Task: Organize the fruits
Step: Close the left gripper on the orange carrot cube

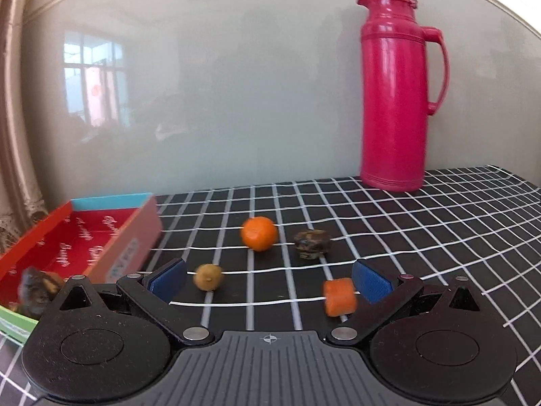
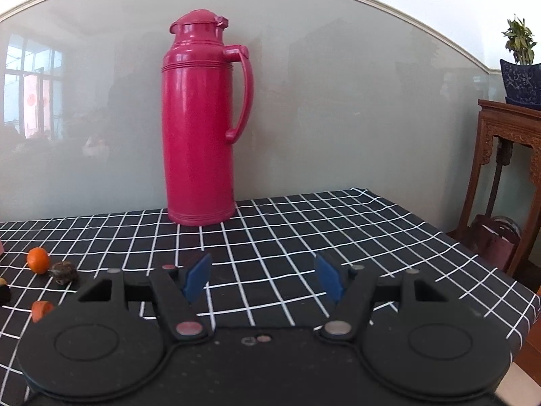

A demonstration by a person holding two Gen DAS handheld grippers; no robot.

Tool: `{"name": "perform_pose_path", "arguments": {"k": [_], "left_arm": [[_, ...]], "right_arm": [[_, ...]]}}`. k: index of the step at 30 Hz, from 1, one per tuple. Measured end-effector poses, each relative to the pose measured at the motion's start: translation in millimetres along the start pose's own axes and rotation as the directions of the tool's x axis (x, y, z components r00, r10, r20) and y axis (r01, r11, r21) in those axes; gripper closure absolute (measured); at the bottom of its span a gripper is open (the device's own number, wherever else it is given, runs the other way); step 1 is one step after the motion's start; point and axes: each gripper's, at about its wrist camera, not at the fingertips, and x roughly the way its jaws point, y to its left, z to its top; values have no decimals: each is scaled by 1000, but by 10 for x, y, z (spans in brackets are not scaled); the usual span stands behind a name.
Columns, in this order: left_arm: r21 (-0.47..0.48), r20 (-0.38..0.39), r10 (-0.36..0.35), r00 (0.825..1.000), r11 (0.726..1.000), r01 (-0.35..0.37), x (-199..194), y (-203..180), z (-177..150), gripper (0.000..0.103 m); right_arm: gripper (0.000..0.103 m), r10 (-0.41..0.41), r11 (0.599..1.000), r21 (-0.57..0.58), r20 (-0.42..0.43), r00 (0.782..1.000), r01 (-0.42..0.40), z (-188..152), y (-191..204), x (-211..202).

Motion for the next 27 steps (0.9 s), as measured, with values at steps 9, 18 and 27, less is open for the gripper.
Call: {"name": "perform_pose_path", "arguments": {"k": [9,18,27], "left_arm": [[23,-34,-71,997,997,72,146,-296,-44,0],[-4,-87,-72,994,997,72,325,-378,-76,4],[-2,-160,-89,983,996,90,470,-437,-65,35]], "right_arm": [[36,-39,999,5,-25,999,39,-42,-142,117],[36,-97,994,35,-61,993,100,-90,-357,277],[35,-104,993,40,-75,992,107,-125,-402,343]]}}
